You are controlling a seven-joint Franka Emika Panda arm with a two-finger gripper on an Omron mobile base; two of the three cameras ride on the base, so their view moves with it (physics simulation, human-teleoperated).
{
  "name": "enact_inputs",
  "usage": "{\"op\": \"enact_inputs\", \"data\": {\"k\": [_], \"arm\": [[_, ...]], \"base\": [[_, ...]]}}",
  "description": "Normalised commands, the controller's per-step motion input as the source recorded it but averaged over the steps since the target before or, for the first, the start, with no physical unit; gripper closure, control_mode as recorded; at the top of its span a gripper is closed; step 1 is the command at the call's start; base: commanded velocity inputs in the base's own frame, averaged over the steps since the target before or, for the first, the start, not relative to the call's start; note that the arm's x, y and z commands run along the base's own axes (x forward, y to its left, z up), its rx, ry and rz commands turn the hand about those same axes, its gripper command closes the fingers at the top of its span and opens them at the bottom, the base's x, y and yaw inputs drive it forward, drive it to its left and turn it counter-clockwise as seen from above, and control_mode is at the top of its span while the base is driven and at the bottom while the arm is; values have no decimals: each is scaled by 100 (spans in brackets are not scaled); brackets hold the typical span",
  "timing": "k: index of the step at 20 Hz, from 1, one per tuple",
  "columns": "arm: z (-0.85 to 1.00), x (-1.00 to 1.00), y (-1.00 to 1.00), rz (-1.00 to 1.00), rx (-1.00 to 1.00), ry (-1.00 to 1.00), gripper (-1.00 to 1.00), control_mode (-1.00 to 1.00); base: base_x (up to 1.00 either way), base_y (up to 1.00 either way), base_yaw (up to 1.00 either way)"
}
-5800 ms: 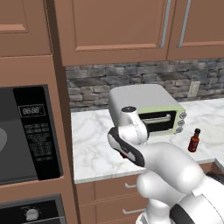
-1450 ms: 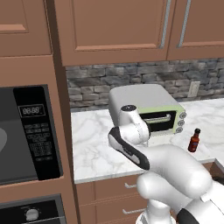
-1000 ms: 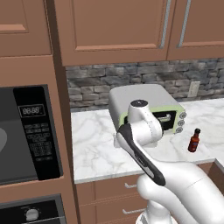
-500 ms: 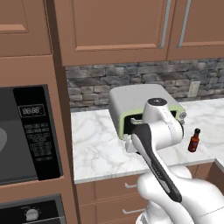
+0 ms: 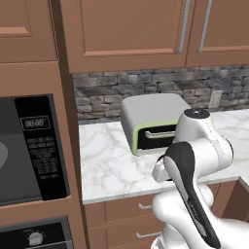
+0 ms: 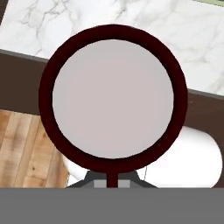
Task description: Pick the mug from the counter and place it inside the microwave. Then close the microwave.
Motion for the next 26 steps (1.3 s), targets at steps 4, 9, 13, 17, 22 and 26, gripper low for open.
{"op": "enact_inputs", "data": {"k": [4,9,13,17,22,26], "arm": [[40,-28,-10,2,0,-1,100,-100],[46,-29,-14,0,0,-3,100,-100],[23,-11,-3,-2,0,-9,100,-100],[1,-1,-8,-7,0,-16,100,-100],[1,0,-20,-9,0,-18,100,-100],[19,-12,-29,-4,3,-4,100,-100]], "base": [[0,0,0],[0,0,0],[0,0,0],[0,0,0],[0,0,0],[0,0,0]]}}
